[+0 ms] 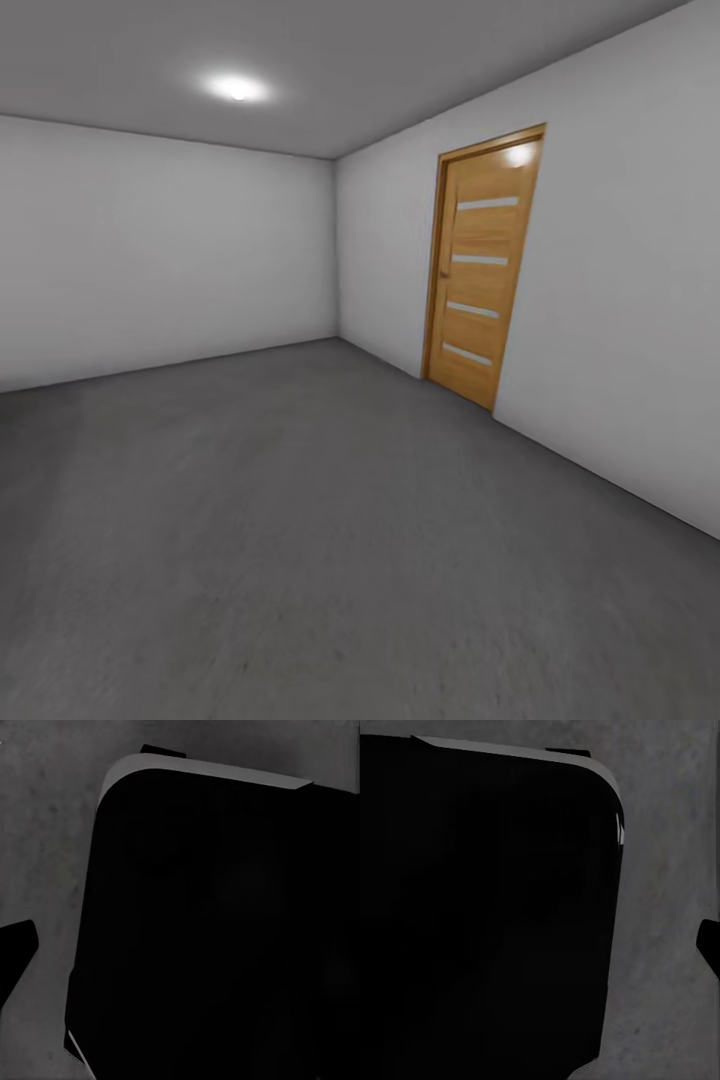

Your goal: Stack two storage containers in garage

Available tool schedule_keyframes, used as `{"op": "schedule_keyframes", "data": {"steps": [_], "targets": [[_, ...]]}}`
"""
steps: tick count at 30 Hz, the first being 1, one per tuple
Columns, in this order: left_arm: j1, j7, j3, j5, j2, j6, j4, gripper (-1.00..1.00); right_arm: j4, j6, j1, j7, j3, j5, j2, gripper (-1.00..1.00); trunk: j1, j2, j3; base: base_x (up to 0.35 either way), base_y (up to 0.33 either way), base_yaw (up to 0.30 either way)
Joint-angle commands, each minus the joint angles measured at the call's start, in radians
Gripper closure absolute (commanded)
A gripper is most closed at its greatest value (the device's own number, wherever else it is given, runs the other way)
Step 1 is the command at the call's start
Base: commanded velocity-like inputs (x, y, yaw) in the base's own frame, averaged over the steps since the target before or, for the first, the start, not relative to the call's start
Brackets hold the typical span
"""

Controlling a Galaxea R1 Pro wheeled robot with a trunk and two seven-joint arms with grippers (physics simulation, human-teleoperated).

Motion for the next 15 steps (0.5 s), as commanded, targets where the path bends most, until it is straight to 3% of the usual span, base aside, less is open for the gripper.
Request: {"op": "schedule_keyframes", "data": {"steps": [1,15], "targets": [[0.0,0.001,0.0,0.006,0.0,-0.003,0.0,-1.0,0.0,-0.003,0.0,0.0,-0.002,0.007,0.0,-1.0,0.001,0.0,-0.001,0.324,0.0,0.0],[0.0,0.001,0.0,0.006,0.0,-0.002,0.0,-1.0,0.0,-0.003,0.0,0.0,-0.002,0.007,0.0,-1.0,0.001,0.0,-0.001,0.324,0.0,0.0]]}}
